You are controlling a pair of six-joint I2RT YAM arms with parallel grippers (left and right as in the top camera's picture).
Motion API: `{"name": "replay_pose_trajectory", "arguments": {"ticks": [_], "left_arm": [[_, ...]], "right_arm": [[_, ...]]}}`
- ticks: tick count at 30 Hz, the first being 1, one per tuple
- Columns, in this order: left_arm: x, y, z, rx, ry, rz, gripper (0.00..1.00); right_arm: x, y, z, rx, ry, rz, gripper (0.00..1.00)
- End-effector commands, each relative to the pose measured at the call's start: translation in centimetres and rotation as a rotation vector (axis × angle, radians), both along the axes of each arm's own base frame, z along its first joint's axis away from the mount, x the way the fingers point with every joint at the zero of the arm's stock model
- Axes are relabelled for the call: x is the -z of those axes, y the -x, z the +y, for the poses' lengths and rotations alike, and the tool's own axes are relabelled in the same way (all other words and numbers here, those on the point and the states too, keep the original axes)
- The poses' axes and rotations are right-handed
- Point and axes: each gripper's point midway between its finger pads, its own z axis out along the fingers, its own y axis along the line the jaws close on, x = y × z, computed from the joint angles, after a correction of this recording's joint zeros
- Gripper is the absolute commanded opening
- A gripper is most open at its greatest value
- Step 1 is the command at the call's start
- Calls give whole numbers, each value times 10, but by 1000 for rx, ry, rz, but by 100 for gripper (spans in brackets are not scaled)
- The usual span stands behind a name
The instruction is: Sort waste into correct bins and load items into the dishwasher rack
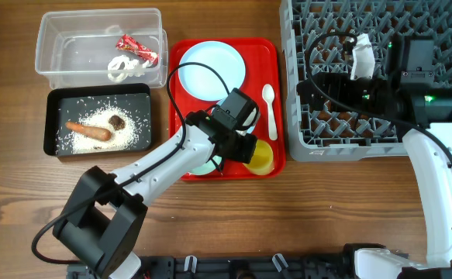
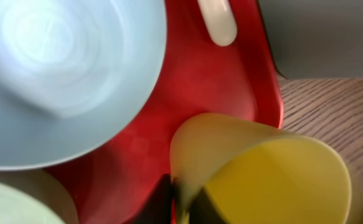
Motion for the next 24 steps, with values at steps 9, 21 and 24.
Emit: {"name": "replay_pose_trajectory", "arguments": {"ticks": [9,21,24], "left_arm": [[-81,-7,-14,-29,348,141,4],[-202,-80,105,-97,1044,126,4],[-202,-75,96,-71,1044,141,4]], "right_arm": [[0,-2,1,7,2,7,100],[-79,7,86,-583,-503,-328,100],[-61,7,119,-670,-524,-294,100]]}}
